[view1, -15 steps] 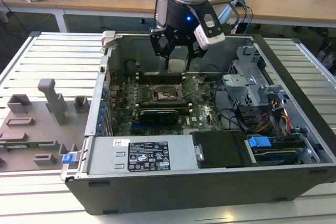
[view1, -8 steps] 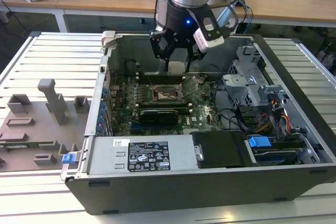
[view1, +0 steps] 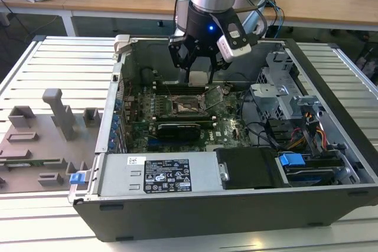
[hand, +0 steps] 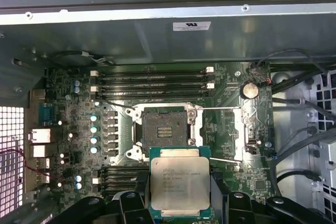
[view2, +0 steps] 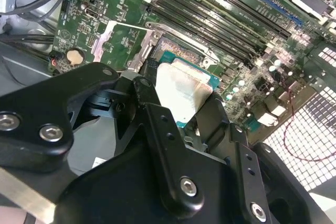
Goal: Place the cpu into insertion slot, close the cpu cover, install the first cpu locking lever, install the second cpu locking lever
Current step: 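Place the cpu into insertion slot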
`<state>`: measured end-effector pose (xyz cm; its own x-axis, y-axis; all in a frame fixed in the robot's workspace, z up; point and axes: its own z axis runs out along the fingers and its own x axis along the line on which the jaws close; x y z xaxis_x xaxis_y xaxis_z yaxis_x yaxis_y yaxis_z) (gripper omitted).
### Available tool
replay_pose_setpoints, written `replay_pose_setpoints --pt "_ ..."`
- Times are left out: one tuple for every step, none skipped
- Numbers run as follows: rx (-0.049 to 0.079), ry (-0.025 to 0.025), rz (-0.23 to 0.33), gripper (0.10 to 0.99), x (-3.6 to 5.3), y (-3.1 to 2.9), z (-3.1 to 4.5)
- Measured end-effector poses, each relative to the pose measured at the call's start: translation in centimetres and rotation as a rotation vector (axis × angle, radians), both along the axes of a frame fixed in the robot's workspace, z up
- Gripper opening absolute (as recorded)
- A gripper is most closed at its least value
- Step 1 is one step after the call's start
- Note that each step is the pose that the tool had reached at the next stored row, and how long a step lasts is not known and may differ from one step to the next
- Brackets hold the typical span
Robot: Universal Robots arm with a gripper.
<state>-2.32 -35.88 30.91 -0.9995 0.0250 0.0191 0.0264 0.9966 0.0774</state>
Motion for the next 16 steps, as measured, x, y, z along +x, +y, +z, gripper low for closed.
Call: replay_pose_setpoints --pt "-0.001 0.0000 0.000 0.541 0.00 0.00 -0.06" --pt "-0.001 -0.0001 0.000 0.541 0.00 0.00 -0.13" --pt "-0.001 0.0000 0.000 0.541 0.00 0.00 -0.24" --pt "-0.001 0.0000 0.000 0.541 0.00 0.00 -0.32" --pt "-0.001 -0.0001 0.000 0.541 0.00 0.00 -0.37" --pt "-0.001 -0.0001 0.000 0.541 0.00 0.00 -0.47" --pt "-0.001 0.0000 0.000 0.541 0.00 0.00 -0.56" --pt "-0.001 0.0000 0.000 0.541 0.00 0.00 -0.62" --pt "-0.001 0.0000 0.000 0.541 0.00 0.00 -0.69" --pt "-0.001 -0.0001 0.000 0.541 0.00 0.00 -0.82" --pt "-0.001 0.0000 0.000 0.541 0.00 0.00 -0.95" --pt "-0.001 0.0000 0.000 0.541 0.00 0.00 -1.08" --pt "-0.001 0.0000 0.000 0.541 0.00 0.00 -1.24" --pt "-0.001 -0.0001 0.000 0.541 0.00 0.00 -1.41" --pt "-0.001 -0.0001 0.000 0.541 0.00 0.00 -1.56" --pt "-0.001 0.0000 0.000 0.541 0.00 0.00 -1.72"
